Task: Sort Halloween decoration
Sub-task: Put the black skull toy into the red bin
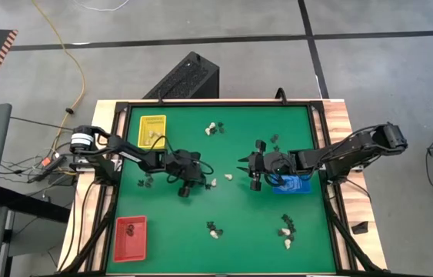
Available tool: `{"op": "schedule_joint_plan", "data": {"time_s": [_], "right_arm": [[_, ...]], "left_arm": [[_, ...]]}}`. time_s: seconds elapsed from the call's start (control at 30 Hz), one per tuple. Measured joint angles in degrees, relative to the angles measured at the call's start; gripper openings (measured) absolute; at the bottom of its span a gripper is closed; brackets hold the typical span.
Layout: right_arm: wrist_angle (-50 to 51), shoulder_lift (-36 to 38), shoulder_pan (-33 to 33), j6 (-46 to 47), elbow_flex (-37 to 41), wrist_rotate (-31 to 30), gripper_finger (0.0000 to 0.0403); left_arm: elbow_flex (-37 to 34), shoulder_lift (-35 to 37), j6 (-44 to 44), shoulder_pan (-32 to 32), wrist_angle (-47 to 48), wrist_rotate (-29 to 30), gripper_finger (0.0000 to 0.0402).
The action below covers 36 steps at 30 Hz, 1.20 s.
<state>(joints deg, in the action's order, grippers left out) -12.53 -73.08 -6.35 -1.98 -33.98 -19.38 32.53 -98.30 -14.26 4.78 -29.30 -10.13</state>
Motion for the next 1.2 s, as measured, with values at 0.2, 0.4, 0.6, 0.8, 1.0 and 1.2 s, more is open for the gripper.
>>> {"op": "schedule_joint_plan", "data": {"time_s": [0.2, 0.4, 0.6, 0.8, 1.0, 1.2], "right_arm": [[-0.13, 0.02, -0.13, 0.02, -0.02, 0.0, 0.0146], [-0.08, 0.02, -0.43, 0.01, -0.02, 0.02, 0.0146], [-0.09, 0.02, -0.39, 0.0, -0.02, 0.0, 0.0146], [-0.14, 0.02, -0.42, 0.02, -0.02, 0.01, 0.0146], [-0.31, 0.02, -0.39, 0.0, -0.02, 0.0, 0.0146], [-0.49, 0.02, -0.39, -0.01, -0.02, 0.02, 0.0146]], "left_arm": [[-0.02, -5.63, 1.52, 0.01, -4.95, -0.59, 0.0107], [0.09, -5.17, 1.51, 0.09, -2.78, -0.72, 0.0086], [-0.04, 2.27, 1.52, 0.11, 4.19, -1.81, 0.0064], [-0.04, 20.26, 8.46, -0.81, 22.16, -13.39, 0.0076], [-0.02, 37.74, 30.29, -9.89, 38.59, -22.76, 0.0068], [-0.06, 47.92, 55.85, -28.45, 52.14, -10.25, 0.0073]]}}
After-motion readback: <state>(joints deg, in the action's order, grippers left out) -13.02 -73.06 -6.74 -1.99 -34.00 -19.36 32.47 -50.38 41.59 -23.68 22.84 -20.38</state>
